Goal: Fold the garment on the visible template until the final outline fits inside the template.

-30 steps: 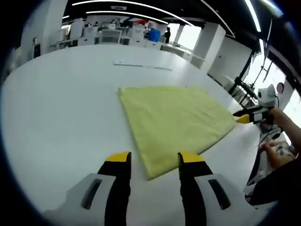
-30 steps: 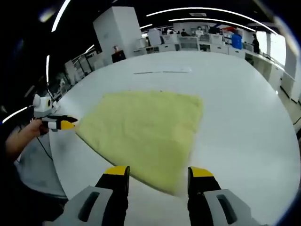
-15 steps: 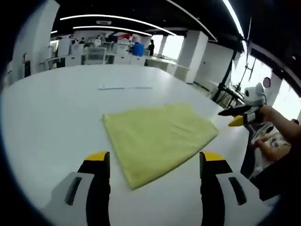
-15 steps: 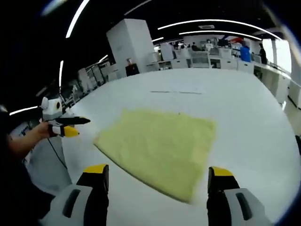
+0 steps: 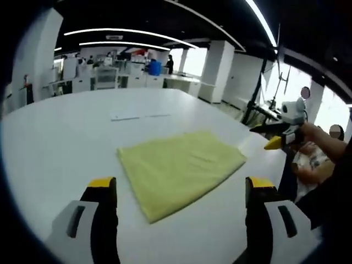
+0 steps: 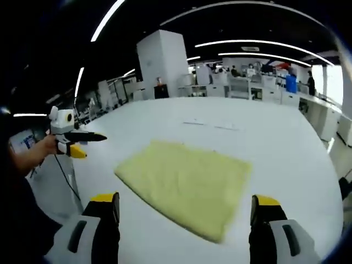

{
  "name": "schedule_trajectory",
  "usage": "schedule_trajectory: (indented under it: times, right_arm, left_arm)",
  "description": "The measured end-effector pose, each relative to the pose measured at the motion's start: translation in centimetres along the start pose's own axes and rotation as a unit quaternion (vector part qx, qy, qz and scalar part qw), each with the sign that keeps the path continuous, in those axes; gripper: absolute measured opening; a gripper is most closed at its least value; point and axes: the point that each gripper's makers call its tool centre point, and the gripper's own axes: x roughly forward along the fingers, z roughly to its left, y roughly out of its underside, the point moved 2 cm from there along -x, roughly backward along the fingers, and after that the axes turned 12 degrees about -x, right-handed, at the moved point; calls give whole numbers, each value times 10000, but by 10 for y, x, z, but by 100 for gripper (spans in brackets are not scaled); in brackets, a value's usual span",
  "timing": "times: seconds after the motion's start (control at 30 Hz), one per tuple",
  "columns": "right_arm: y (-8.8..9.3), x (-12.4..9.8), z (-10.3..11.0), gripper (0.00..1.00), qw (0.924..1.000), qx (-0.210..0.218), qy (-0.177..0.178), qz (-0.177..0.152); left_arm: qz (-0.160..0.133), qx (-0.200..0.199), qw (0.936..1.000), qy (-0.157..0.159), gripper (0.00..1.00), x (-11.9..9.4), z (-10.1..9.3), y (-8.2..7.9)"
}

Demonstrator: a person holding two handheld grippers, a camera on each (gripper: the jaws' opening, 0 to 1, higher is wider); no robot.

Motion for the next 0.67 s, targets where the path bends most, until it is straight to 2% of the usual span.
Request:
schedule_trajectory:
  times: [0.2, 0.3, 0.53, 0.67]
  right_arm:
    - [-3, -1, 7, 99, 9999, -46, -7, -107]
    - [2, -2, 9, 99, 10000, 35, 30, -20]
    - [11, -4, 10, 99, 9999, 84, 93, 95]
    - [13, -5, 10, 99, 9998, 130, 94, 114]
  left_arm:
    - [19, 124, 9999, -15, 99, -2, 2, 2]
    - [-132, 78, 9999, -3, 99, -5, 4, 0]
    - [-58, 97, 9999, -33, 99, -6, 5, 5]
    - [-114, 51, 9999, -56, 99, -5, 6, 4]
